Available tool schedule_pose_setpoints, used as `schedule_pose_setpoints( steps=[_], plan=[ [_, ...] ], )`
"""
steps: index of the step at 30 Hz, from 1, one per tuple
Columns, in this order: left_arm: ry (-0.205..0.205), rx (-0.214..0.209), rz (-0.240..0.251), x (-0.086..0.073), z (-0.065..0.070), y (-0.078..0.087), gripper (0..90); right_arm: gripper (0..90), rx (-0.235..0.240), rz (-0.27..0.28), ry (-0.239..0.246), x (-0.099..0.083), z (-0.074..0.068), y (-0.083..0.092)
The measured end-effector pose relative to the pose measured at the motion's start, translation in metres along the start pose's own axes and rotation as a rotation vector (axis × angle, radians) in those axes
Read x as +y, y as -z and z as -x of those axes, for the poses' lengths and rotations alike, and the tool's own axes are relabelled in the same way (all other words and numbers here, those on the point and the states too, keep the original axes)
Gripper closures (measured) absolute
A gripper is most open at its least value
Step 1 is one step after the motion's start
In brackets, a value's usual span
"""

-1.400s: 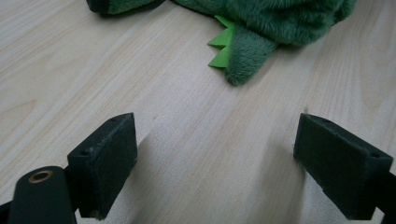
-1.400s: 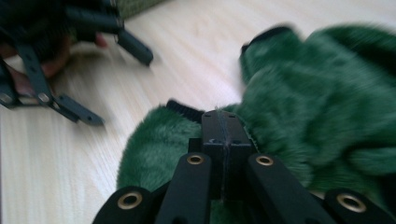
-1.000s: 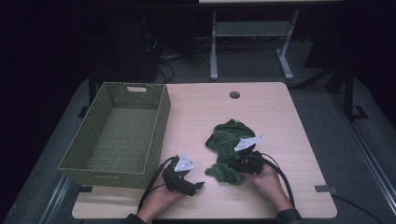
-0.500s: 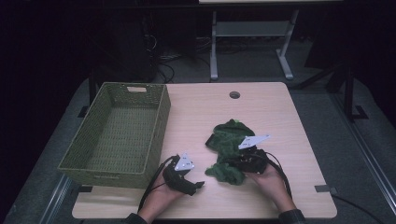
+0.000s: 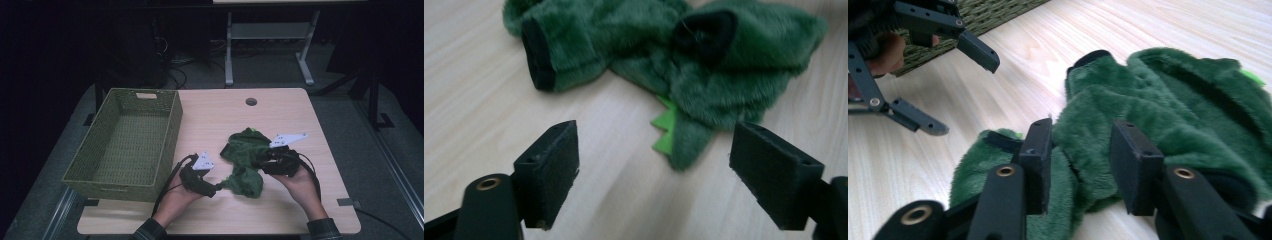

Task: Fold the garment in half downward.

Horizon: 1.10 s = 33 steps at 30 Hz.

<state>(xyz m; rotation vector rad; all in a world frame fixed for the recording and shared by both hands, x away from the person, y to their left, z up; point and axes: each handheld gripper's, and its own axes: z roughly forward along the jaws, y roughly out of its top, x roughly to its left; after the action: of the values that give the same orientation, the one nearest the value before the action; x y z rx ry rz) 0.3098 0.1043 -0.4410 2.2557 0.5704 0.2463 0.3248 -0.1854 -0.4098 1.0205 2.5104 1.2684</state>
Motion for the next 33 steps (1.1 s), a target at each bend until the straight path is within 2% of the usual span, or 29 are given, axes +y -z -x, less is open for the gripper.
schedule_pose_setpoints(
  steps=[2,7,11,14,17,18,21,22,23,26,28,29,33],
  plan=[
    [0.005,-0.006,0.007,0.006,-0.005,-0.002,22.7,58.6,-0.012,0.000,-0.001,0.003,0.005,0.003],
    [0.012,-0.002,0.021,0.023,-0.015,-0.008,23.4,57.8,-0.031,0.006,-0.016,0.008,0.014,0.006],
    [-0.009,0.011,0.014,0.038,-0.025,-0.013,25.6,57.7,-0.045,0.003,-0.011,0.011,0.019,0.006],
    [-0.016,0.027,0.035,0.049,-0.034,-0.013,30.1,57.7,-0.059,0.019,-0.012,0.013,0.026,0.005],
    [-0.017,0.037,0.041,0.059,-0.042,-0.016,33.9,57.9,-0.085,0.017,-0.046,0.018,0.040,0.004],
    [-0.012,0.033,0.043,0.062,-0.044,-0.018,33.9,57.9,-0.085,0.017,-0.046,0.018,0.040,0.004],
    [0.004,0.034,0.050,0.069,-0.054,-0.025,38.8,58.0,-0.109,0.043,-0.056,0.019,0.051,0.002],
    [0.009,0.038,0.053,0.070,-0.057,-0.028,40.5,57.9,-0.113,0.043,-0.074,0.018,0.055,0.001],
    [0.014,0.040,0.048,0.072,-0.062,-0.031,42.7,57.9,-0.139,0.040,-0.088,0.016,0.062,-0.003],
    [0.041,0.063,0.052,0.078,-0.074,-0.039,45.8,57.9,-0.148,0.043,-0.108,0.013,0.069,-0.008],
    [0.045,0.070,0.039,0.080,-0.080,-0.048,49.6,58.2,-0.172,0.037,-0.136,0.009,0.080,-0.015],
    [0.044,0.076,0.028,0.082,-0.084,-0.053,49.6,58.2,-0.172,0.037,-0.136,0.009,0.080,-0.015],
    [0.054,0.069,-0.005,0.084,-0.097,-0.070,52.3,58.4,-0.200,-0.009,-0.175,0.001,0.095,-0.030]
  ],
)
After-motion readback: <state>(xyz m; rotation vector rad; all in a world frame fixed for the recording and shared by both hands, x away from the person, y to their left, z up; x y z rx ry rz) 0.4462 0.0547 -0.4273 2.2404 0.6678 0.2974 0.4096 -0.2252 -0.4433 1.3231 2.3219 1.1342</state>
